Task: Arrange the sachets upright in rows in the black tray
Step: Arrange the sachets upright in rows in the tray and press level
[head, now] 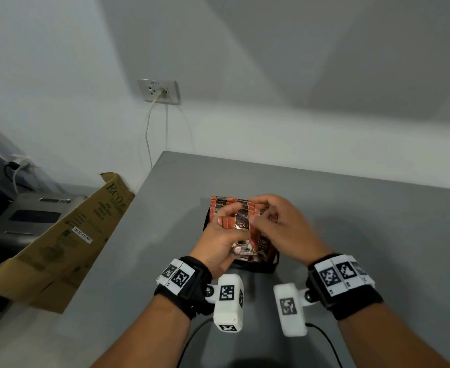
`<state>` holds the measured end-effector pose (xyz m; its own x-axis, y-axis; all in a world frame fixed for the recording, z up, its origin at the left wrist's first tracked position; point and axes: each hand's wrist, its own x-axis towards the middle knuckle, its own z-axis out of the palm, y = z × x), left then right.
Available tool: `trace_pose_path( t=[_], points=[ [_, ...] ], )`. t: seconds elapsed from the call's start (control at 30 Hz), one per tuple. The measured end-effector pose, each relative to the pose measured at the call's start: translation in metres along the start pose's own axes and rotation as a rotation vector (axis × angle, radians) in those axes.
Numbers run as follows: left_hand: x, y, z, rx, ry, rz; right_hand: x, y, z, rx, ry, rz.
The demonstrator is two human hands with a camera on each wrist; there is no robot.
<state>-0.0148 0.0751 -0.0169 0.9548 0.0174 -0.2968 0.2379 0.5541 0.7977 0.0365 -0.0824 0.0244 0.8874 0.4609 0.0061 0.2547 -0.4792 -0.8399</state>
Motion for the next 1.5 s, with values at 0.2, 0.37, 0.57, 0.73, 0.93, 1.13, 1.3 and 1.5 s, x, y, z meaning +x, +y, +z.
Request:
trace_pose_path(
  t=[0.2,0.37,0.57,0.73,0.93,1.13,1.3,1.5],
  points=[
    [0.005,0.006,0.005,0.093,0.027,0.063,0.01,0.001,0.005,0.029,-0.006,0.012],
    [0.008,0.018,-0.007,-0.007,0.2,0.075,0.017,0.01,-0.005,-0.005,0.121,0.064],
    [0.006,0.027,-0.029,-0.093,0.348,0.119,0.014,0.032,0.0,-0.143,0.057,0.144],
    [0.002,0.023,-0.036,-0.066,0.369,0.073,0.01,0.061,0.017,-0.44,-0.173,0.246],
    [-0.001,0.017,-0.036,0.049,0.396,0.012,0.005,0.07,0.028,-0.523,-0.096,0.226],
    [0.0,0.003,-0.037,0.176,0.309,0.012,0.001,0.068,0.028,-0.432,0.036,0.11],
    [0.001,-0.007,-0.025,0.268,0.135,0.002,0.004,0.028,0.031,0.081,-0.006,0.036],
    [0.008,0.005,-0.028,0.277,0.348,0.077,0.023,0.029,0.031,0.025,0.076,0.049]
  ],
)
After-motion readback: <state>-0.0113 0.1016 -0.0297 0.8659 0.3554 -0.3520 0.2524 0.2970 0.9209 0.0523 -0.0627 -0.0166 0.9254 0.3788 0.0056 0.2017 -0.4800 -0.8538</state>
